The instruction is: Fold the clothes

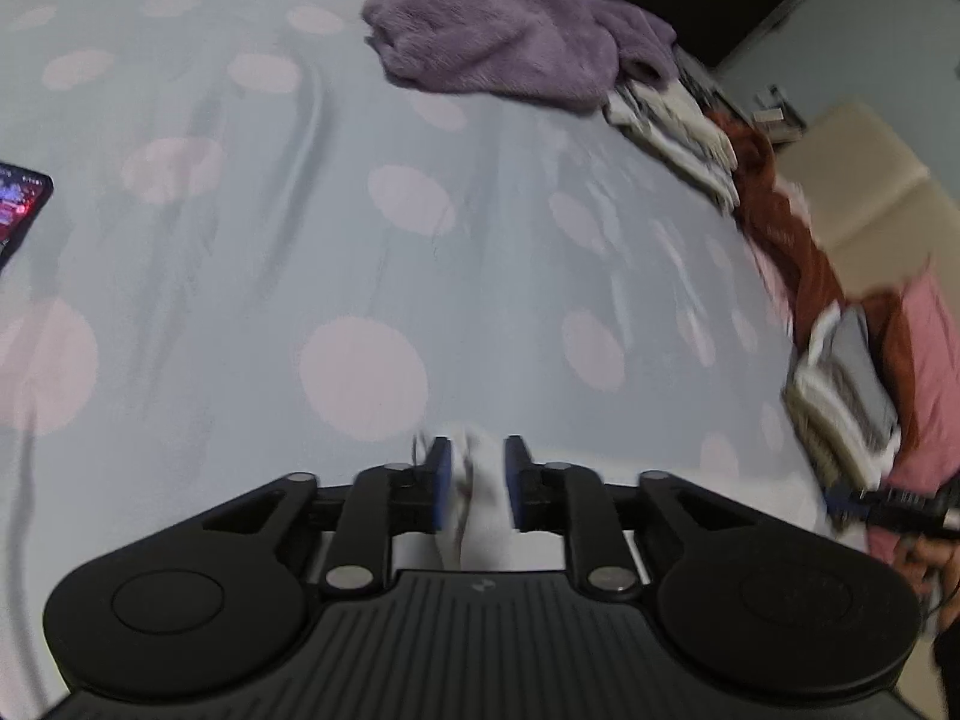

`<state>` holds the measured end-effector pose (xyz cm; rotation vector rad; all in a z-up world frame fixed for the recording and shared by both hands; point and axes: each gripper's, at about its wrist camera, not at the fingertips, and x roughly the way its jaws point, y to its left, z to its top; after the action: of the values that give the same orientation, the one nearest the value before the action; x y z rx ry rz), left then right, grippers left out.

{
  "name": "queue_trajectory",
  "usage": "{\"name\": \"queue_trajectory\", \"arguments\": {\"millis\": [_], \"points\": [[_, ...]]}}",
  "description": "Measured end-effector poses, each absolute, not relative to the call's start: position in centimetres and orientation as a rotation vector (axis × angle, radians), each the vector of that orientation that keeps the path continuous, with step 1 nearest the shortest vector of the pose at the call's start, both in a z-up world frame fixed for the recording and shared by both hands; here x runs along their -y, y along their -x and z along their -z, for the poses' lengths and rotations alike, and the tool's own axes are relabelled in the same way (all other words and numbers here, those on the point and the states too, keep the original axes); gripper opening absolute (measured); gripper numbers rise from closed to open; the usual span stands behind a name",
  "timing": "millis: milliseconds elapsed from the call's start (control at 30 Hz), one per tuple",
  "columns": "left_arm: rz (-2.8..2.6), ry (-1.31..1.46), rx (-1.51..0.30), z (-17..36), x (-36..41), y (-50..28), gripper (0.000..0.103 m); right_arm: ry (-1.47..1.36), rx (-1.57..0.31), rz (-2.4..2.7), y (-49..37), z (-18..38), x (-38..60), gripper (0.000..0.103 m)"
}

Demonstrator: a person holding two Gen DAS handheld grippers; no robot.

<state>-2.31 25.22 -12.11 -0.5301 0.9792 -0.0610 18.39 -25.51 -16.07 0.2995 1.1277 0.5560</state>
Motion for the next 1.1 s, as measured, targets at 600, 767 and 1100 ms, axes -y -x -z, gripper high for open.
{"name": "queue_trajectory", "arguments": {"millis": [600, 767, 1100], "points": [[0.447, -0.006, -1.183, 11.2, -12.5, 14.2, 0.028, 0.424, -1.095, -1.004, -0.1, 13.7, 22.7, 0.042], [0.435, 0.068, -1.188, 11.5, -11.6, 13.7, 0.035, 0.485, -1.066, -1.021, 2.0, 13.3, 22.2, 0.044], [0.410, 0.218, -1.195, 12.2, -10.0, 12.8, 0.045, 0.350, -1.159, -0.927, 2.0, 15.0, 18.7, 0.045]]}}
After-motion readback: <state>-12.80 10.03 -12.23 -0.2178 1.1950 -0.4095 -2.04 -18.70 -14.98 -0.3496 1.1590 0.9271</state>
